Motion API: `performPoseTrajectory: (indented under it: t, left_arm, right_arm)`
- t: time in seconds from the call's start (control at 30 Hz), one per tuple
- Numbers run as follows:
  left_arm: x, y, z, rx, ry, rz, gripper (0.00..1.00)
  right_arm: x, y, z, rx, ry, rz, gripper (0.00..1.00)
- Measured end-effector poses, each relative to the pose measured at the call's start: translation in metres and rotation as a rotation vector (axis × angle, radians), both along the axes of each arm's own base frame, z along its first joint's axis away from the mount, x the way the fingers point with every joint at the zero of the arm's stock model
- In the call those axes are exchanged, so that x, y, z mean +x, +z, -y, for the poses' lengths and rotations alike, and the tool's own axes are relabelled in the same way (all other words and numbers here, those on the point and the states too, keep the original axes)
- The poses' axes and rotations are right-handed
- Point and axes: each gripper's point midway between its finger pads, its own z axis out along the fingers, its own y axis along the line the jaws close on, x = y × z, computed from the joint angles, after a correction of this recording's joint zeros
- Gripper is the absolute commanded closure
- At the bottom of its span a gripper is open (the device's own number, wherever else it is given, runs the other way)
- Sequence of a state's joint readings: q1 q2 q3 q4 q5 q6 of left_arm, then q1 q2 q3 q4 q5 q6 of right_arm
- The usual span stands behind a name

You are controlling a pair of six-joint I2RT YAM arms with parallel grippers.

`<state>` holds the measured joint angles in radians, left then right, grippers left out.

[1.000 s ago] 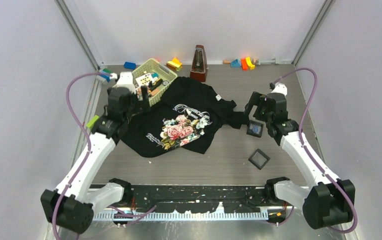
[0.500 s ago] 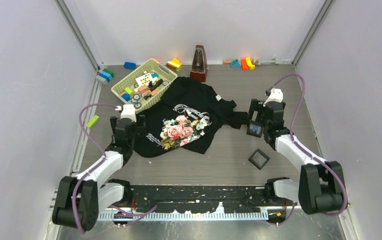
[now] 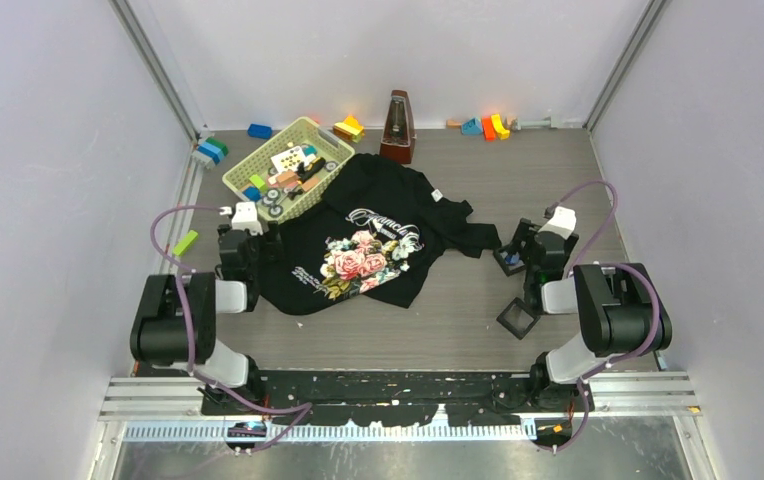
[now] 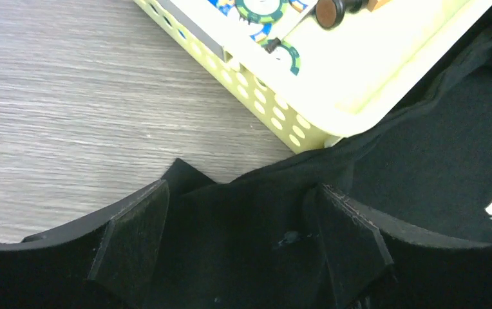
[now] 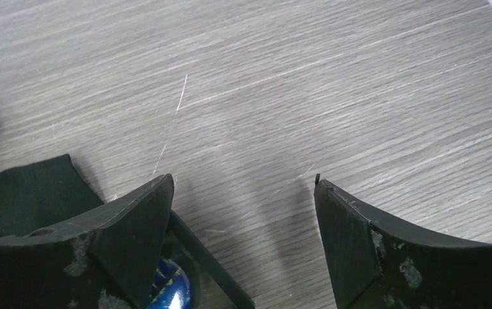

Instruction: Remove the brooch from the garment

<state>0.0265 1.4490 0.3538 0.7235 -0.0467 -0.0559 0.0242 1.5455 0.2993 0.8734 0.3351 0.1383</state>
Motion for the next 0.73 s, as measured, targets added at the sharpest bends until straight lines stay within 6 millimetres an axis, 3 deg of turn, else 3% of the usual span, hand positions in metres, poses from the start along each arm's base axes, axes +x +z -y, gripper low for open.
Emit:
performPoseTrajectory:
  t: [0.1,0.13,0.23,0.43,0.73]
  left_arm:
    - [0.003,-0.017,0.003,-0.026,-0.02,-0.009,0.01]
    - [0.002,-0.018,0.004,-0.03,-0.023,-0.013,0.01]
    - [0.007,-0.011,0.011,-0.039,-0.058,0.022,0.0]
    - [0.009,-0.007,0.024,-0.049,-0.142,0.036,0.0]
    - [0.009,-0.006,0.027,-0.047,-0.158,0.037,0.0]
  right_arm:
    - [0.003,0.006,0.004,0.005,-0.017,0.034,0.19]
    - [0.004,0.008,0.004,0.006,-0.016,0.045,0.19]
    - [0.007,0.011,0.004,0.009,-0.014,0.055,0.02]
    - [0.012,0.015,0.003,0.008,-0.013,0.061,0.0]
    - [0.011,0.014,0.003,0.008,-0.013,0.057,0.0]
